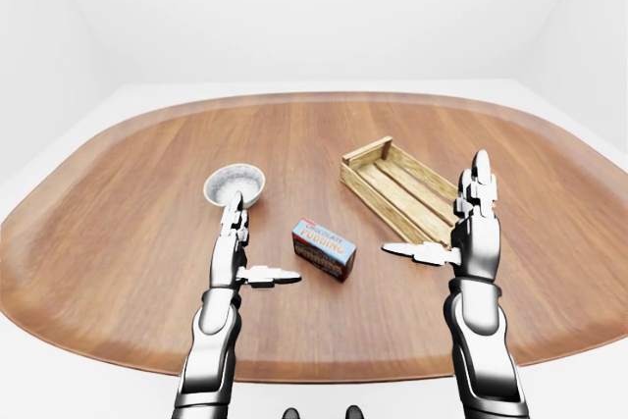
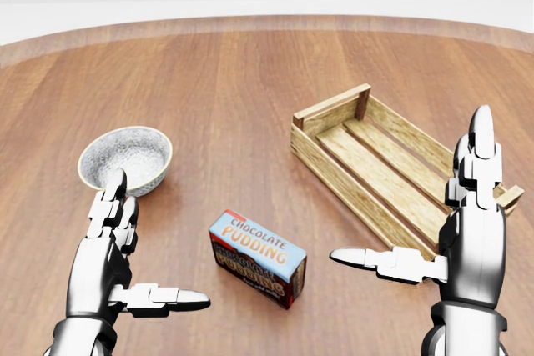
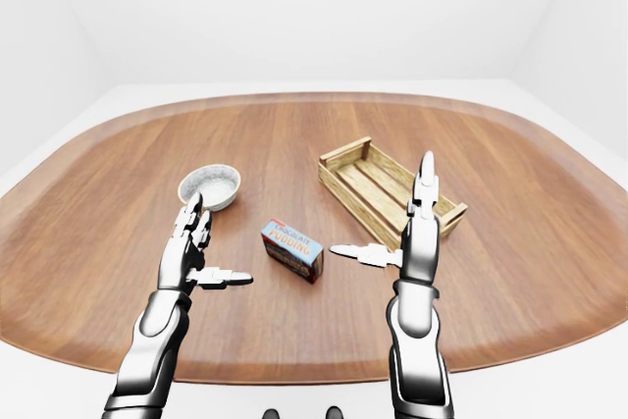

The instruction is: Pick up the chocolate pudding and put it in the tray.

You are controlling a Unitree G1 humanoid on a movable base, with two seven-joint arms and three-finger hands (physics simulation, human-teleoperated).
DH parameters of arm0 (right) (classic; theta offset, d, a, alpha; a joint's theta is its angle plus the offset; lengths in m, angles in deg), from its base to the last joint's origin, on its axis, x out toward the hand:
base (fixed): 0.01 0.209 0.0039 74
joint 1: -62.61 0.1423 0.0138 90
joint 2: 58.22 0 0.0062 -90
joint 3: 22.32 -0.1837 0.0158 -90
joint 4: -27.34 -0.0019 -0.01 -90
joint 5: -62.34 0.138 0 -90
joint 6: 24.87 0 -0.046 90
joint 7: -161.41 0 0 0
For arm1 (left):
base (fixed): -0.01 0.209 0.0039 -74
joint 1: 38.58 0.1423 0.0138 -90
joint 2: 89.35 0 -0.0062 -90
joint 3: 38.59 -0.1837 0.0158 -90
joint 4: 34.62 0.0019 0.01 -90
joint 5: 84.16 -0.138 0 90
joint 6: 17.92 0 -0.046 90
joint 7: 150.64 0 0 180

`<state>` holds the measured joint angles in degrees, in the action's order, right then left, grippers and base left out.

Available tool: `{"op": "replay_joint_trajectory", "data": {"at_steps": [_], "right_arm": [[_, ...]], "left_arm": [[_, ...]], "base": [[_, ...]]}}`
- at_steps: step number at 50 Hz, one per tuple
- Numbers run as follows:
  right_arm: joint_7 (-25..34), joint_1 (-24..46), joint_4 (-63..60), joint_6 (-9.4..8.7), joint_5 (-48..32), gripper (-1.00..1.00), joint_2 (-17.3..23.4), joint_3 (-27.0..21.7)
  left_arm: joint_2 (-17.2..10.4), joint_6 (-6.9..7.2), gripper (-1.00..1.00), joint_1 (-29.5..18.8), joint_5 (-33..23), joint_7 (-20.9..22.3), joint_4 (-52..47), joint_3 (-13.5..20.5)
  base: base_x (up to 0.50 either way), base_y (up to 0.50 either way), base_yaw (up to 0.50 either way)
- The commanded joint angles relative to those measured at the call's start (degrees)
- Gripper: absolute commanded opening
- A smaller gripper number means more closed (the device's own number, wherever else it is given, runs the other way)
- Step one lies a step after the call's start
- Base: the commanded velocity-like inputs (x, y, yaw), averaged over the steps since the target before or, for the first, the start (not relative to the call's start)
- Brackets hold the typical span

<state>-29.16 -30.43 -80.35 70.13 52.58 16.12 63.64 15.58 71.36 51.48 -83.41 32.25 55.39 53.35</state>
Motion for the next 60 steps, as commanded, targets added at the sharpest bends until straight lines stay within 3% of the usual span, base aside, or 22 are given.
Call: {"op": "replay_joint_trajectory", "data": {"at_steps": [1, 28, 32, 35, 36, 60], "right_arm": [[0.1, 0.0, -0.2, 0.00, 0.1, 1.00, -0.1, 0.1], [0.1, 0.0, 0.3, 0.00, 0.3, 1.00, 0.0, 0.0], [-1.0, -0.6, 7.2, 0.00, -0.1, 1.00, 0.0, -0.1], [0.2, 0.0, 0.5, 0.00, 0.3, 1.00, 0.0, 0.0], [-0.5, -0.4, 4.4, 0.00, 0.1, 1.00, 0.0, 0.0], [0.5, -0.1, -0.4, 0.00, 0.7, 1.00, -0.1, 0.3]], "left_arm": [[0.0, 0.00, 1.00, 0.0, 0.0, 0.0, 0.0, 0.0], [0.0, -0.01, 1.00, 0.0, 0.0, 0.0, 0.0, 0.0], [0.0, 0.01, 1.00, 0.0, 0.0, 0.0, 0.0, 0.0], [0.0, 0.01, 1.00, 0.0, 0.0, 0.0, 0.0, 0.0], [0.0, -0.01, 1.00, 0.0, 0.0, 0.0, 0.0, 0.0], [0.0, 0.02, 1.00, 0.0, 0.0, 0.0, 0.0, 0.0]], "base": [[0.25, 0.00, 0.00], [0.17, 0.00, 0.00], [0.14, 0.00, 0.00], [0.14, 0.00, 0.00], [0.14, 0.00, 0.00], [0.05, 0.00, 0.00]]}}
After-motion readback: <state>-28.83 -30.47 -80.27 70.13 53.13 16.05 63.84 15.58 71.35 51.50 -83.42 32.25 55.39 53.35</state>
